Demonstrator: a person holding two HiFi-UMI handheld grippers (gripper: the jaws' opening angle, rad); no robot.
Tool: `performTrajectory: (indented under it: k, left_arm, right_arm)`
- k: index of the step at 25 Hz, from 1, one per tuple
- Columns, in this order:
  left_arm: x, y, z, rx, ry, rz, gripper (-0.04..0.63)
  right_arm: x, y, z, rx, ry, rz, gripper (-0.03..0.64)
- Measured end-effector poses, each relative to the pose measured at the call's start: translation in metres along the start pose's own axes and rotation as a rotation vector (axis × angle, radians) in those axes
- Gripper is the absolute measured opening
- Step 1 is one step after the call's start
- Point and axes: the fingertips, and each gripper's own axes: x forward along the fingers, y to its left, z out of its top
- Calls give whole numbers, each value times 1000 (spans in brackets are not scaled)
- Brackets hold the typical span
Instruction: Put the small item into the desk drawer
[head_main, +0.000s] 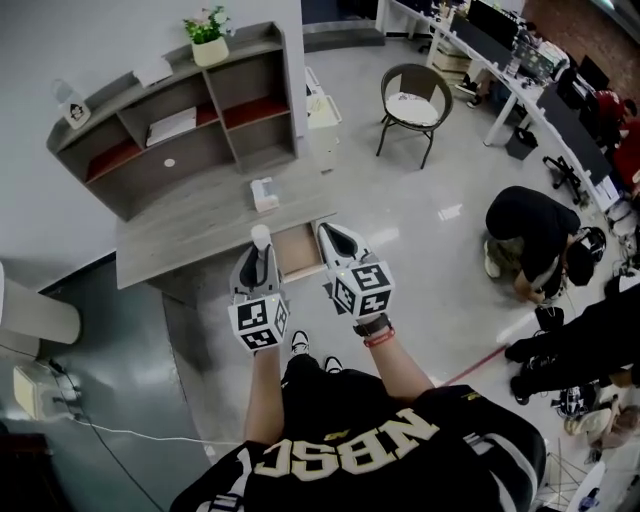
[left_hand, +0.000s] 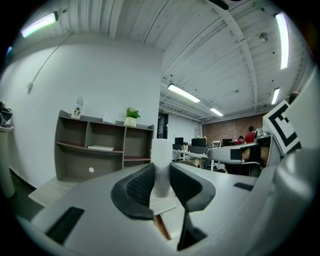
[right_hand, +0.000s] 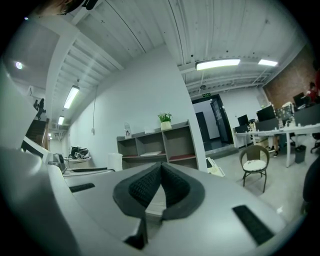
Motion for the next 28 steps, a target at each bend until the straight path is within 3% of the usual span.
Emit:
performTrajectory:
  k: [8,24,28]
  left_arm:
    - [63,18,-35,-11,94,-44,110]
    - [111,33,-178,-52,420,-91,110]
    - [122,28,-203,-65,461,-112,110]
  right_arm:
    - [52,-28,-12,-4,60,-47,6]
    - [104,-67,-122,125,269,-84,6]
    - [109,-75,-149,170,315,-75,6]
